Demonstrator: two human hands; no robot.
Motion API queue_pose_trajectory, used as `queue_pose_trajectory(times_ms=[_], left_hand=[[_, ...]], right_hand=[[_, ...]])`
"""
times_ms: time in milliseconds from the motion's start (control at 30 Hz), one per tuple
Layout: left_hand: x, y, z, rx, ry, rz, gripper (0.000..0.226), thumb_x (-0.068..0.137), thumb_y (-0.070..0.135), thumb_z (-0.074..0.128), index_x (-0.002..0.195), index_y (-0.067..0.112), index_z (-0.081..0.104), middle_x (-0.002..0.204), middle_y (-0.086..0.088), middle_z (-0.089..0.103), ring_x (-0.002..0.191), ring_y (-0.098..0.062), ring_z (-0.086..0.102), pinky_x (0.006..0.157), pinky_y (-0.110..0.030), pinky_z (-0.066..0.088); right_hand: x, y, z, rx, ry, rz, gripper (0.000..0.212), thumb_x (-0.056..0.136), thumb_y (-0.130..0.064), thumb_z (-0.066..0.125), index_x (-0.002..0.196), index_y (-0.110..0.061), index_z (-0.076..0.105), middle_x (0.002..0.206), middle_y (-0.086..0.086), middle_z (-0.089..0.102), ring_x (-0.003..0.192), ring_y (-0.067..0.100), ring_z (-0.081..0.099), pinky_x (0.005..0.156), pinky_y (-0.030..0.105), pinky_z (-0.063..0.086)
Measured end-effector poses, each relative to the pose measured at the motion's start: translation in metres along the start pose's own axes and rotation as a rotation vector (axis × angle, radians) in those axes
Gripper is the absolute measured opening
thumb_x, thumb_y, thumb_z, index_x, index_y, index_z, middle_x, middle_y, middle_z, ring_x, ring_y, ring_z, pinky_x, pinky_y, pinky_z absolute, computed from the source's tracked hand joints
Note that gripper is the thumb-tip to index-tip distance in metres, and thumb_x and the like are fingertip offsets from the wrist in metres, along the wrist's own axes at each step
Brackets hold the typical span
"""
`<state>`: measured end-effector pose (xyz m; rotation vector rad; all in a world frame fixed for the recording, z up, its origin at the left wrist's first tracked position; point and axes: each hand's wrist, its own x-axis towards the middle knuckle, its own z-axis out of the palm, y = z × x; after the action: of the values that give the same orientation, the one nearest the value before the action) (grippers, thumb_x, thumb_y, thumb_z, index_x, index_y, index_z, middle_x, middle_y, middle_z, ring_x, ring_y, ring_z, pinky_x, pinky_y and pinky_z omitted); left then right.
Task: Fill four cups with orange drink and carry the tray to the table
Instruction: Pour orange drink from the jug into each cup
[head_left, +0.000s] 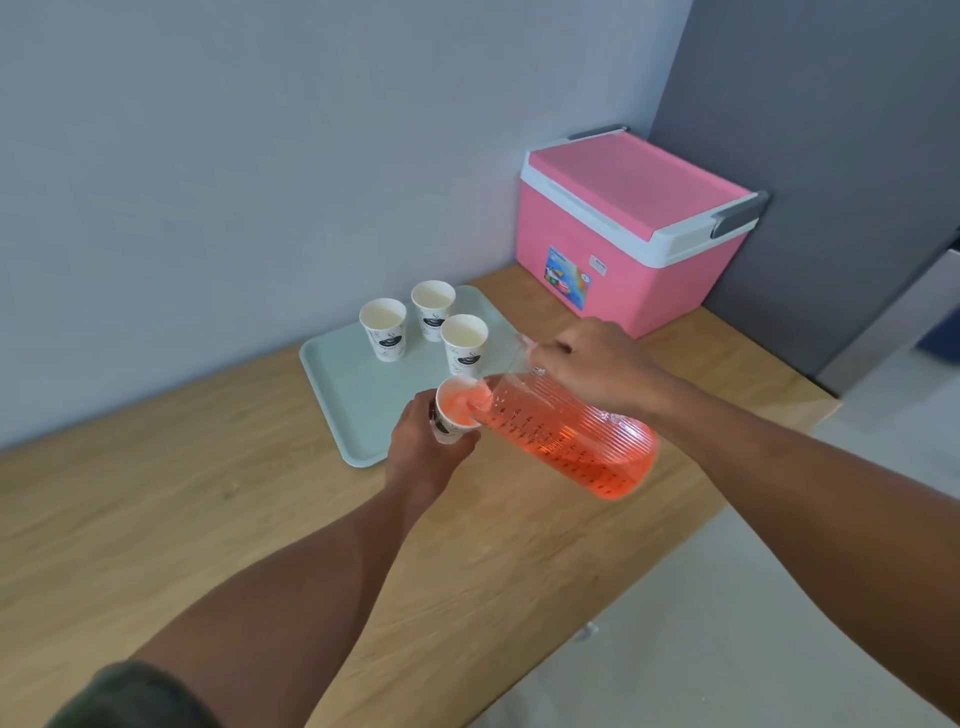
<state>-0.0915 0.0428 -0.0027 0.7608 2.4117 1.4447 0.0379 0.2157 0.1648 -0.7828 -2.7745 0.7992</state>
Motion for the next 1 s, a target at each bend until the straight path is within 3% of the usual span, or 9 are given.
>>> queue_pose_trajectory(times_ms=[300, 533, 633, 767, 900, 1000], left_hand=[[-0.004, 0.012, 0.025, 0.006, -0.063, 0.005, 0.063, 0.069, 0.037, 0.088, 0.122, 0.03, 0.056, 0.113, 0.012, 0.065, 0.102, -0.01, 0.063, 0.085, -0.036, 0.056], [-0.011, 0.022, 0.047, 0.0, -0.114, 0.021, 0.061, 0.068, 0.043, 0.087, 0.119, 0.033, 0.055, 0.11, 0.014, 0.066, 0.1, -0.008, 0.064, 0.083, -0.037, 0.057], [-0.012, 0.028, 0.057, -0.011, -0.128, 0.043, 0.061, 0.069, 0.042, 0.088, 0.119, 0.03, 0.056, 0.11, 0.013, 0.067, 0.099, -0.008, 0.064, 0.081, -0.032, 0.056], [-0.015, 0.04, 0.067, -0.046, -0.141, 0.045, 0.059, 0.07, 0.038, 0.089, 0.118, 0.025, 0.057, 0.105, 0.014, 0.068, 0.094, -0.002, 0.065, 0.075, -0.02, 0.051], [-0.014, 0.051, 0.072, -0.074, -0.165, 0.027, 0.057, 0.072, 0.037, 0.089, 0.118, 0.024, 0.057, 0.104, 0.015, 0.067, 0.09, 0.006, 0.062, 0.07, -0.012, 0.046], [-0.012, 0.057, 0.075, -0.09, -0.181, 0.014, 0.057, 0.073, 0.037, 0.088, 0.119, 0.024, 0.057, 0.102, 0.019, 0.066, 0.091, 0.006, 0.062, 0.069, -0.01, 0.044]], right_hand=[[-0.023, 0.022, -0.022, 0.03, 0.02, 0.095, 0.061, 0.099, -0.047, 0.059, 0.053, -0.017, 0.034, 0.04, -0.009, 0.038, 0.044, 0.01, 0.032, 0.052, 0.032, 0.026], [-0.037, 0.048, -0.032, 0.056, 0.047, 0.149, 0.051, 0.094, -0.051, 0.058, 0.059, -0.017, 0.042, 0.056, 0.0, 0.043, 0.053, 0.018, 0.042, 0.056, 0.034, 0.035], [-0.046, 0.053, -0.038, 0.071, 0.065, 0.193, 0.047, 0.092, -0.047, 0.059, 0.058, -0.017, 0.046, 0.058, -0.001, 0.047, 0.053, 0.016, 0.044, 0.055, 0.033, 0.036], [-0.059, 0.064, -0.04, 0.174, 0.109, 0.265, 0.042, 0.093, -0.04, 0.062, 0.062, -0.018, 0.046, 0.055, -0.003, 0.04, 0.046, 0.012, 0.034, 0.051, 0.033, 0.03], [-0.07, 0.074, -0.037, 0.329, 0.092, 0.328, 0.048, 0.095, -0.051, 0.06, 0.063, -0.018, 0.047, 0.05, -0.005, 0.037, 0.042, 0.015, 0.032, 0.043, 0.028, 0.029], [-0.074, 0.078, -0.035, 0.484, 0.056, 0.377, 0.046, 0.098, -0.047, 0.06, 0.063, -0.02, 0.046, 0.051, -0.005, 0.035, 0.042, 0.015, 0.028, 0.042, 0.026, 0.026]])
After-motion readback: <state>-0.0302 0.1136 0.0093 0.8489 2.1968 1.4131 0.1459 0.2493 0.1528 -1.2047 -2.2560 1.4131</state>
